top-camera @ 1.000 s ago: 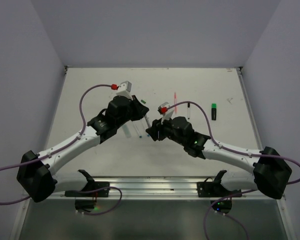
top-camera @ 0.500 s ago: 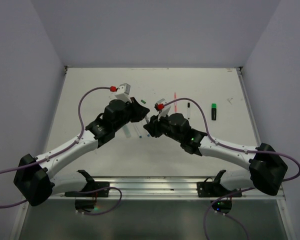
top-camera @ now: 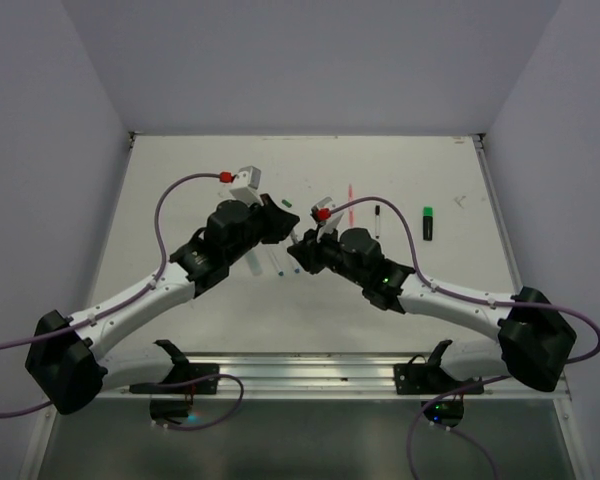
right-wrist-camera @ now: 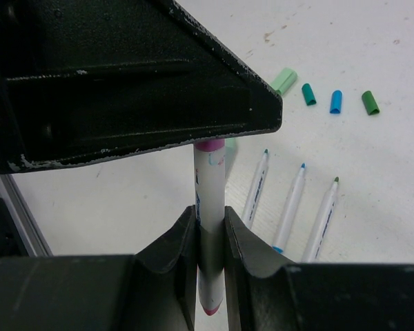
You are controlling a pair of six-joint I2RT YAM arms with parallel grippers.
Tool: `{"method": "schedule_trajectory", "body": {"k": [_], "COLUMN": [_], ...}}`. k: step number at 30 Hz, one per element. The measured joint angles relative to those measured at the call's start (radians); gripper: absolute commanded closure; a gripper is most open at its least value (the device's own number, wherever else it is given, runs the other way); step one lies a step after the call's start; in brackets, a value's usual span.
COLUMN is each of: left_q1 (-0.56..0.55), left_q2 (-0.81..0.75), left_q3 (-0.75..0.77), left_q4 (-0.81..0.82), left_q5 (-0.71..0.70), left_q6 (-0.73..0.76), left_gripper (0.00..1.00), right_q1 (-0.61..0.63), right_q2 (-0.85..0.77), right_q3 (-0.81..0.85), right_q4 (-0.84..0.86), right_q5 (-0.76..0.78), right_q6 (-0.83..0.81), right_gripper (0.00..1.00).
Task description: Open the pen caps
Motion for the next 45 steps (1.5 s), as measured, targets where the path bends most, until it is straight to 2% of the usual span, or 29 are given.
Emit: {"method": "schedule_trajectory", "body": {"k": [7, 22, 27, 30, 33, 37, 45], "left_q1": [-0.021, -0.053, 0.020, 0.043, 0.062, 0.090, 0.163], "left_q2": [-0.002, -0.002, -0.053, -0.128, -0.161, -0.136, 0.060], "left_q3": [0.016, 0.161, 0.280, 0.340, 0.385, 0.428, 0.438], "left_q4": [0.003, -0.016, 0.214, 0.327, 0.372, 0.346, 0.119], "left_q5": [-0.033, -0.090, -0.295, -0.355, -0.380, -0.383, -0.285], "left_q6": [0.038, 0.160, 0.195, 0.195, 0.195, 0.187, 0.126], "left_gripper": [1.00, 1.00, 1.00, 1.00, 1.00, 1.00, 0.99], "right_q1": [0.000, -0.008, 0.002, 0.002, 0.002, 0.002, 0.001], "right_q2": [-0.014, -0.085, -0.055, -0.030, -0.033, -0.065, -0.126], "right_q3": [-0.062, -0.129, -0.249, -0.279, -0.278, -0.274, -0.235], "right_q4": [0.107, 0.335, 0.113, 0.009, -0.004, -0.035, -0.134], "right_q5": [0.000, 0.027, 0.012, 0.005, 0.003, 0.021, 0.135], "right_q6": [-0.006, 0.000, 0.002, 0.003, 0.004, 0.006, 0.008], "right_gripper": [1.00, 1.00, 1.00, 1.00, 1.00, 1.00, 1.00]}}
